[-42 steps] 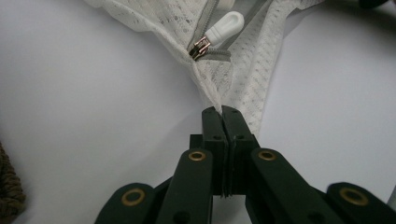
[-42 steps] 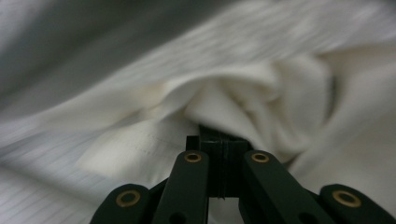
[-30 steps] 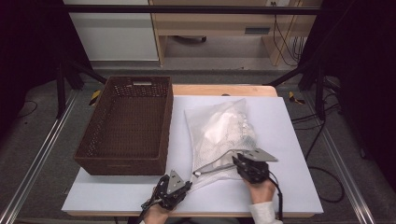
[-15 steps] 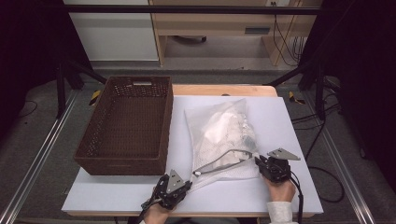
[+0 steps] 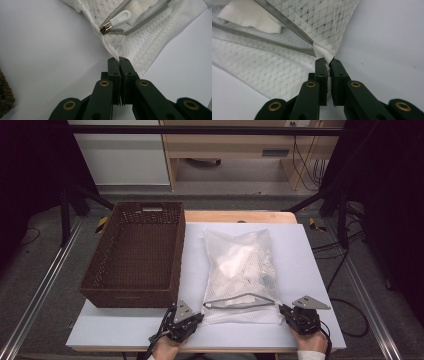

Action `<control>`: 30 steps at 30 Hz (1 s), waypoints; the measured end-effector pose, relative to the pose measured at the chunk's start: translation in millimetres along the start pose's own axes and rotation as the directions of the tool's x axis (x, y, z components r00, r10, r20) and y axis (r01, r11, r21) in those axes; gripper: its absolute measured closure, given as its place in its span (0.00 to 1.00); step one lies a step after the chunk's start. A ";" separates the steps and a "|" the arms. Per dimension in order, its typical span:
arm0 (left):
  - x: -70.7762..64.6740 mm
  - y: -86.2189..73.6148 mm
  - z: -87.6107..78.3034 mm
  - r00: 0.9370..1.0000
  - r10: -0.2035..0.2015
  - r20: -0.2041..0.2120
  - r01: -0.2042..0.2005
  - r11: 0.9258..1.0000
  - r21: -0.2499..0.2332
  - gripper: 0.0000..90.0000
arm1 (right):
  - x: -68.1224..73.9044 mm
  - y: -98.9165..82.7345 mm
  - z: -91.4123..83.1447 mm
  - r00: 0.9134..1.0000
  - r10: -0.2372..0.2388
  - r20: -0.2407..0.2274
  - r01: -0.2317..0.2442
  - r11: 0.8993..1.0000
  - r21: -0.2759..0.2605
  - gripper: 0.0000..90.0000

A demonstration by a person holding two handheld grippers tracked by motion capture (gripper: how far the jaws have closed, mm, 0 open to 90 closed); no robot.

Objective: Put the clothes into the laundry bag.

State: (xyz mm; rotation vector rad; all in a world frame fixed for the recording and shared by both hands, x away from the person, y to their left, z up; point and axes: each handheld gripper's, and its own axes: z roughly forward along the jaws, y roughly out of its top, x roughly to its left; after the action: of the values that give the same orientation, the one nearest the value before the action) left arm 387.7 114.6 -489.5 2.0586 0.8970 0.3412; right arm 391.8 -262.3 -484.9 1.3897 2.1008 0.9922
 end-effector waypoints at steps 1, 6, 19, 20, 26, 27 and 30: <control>1.1 1.2 -0.1 1.000 -0.012 0.013 0.012 1.000 -0.021 0.90 | 0.9 -0.2 2.1 1.000 -0.010 0.002 0.010 1.000 -0.005 0.88; 5.1 9.7 6.8 0.999 -0.014 0.048 0.016 0.999 -0.031 0.53 | 7.0 6.8 -1.9 0.999 -0.036 -0.008 0.036 0.998 -0.052 0.63; -1.8 16.0 17.2 1.000 0.025 0.006 -0.025 0.999 0.028 0.96 | 77.7 43.1 23.4 0.961 -0.167 -0.221 0.141 0.982 -0.128 0.85; -1.7 15.8 16.8 1.000 0.027 0.005 -0.027 0.999 0.028 0.97 | 82.8 46.3 31.4 0.960 -0.167 -0.224 0.145 0.983 -0.112 0.88; -0.3 15.1 12.7 1.000 0.017 0.007 -0.017 1.000 0.019 0.97 | 108.5 59.6 74.5 0.959 -0.196 -0.204 0.194 0.981 -0.030 1.00; 0.2 15.5 11.4 1.000 0.017 0.010 -0.017 1.000 0.017 0.97 | 108.7 60.8 77.6 0.960 -0.196 -0.198 0.195 0.981 -0.027 1.00; 0.5 16.4 8.2 1.000 0.015 0.016 -0.015 1.000 0.011 0.97 | 107.7 68.0 85.2 0.975 -0.188 -0.116 0.186 0.982 -0.026 1.00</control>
State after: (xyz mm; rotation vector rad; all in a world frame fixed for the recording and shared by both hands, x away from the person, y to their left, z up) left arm 400.1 103.7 -481.6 2.0760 0.8766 0.3286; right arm 447.8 -119.7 -485.3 1.1255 2.2564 1.0327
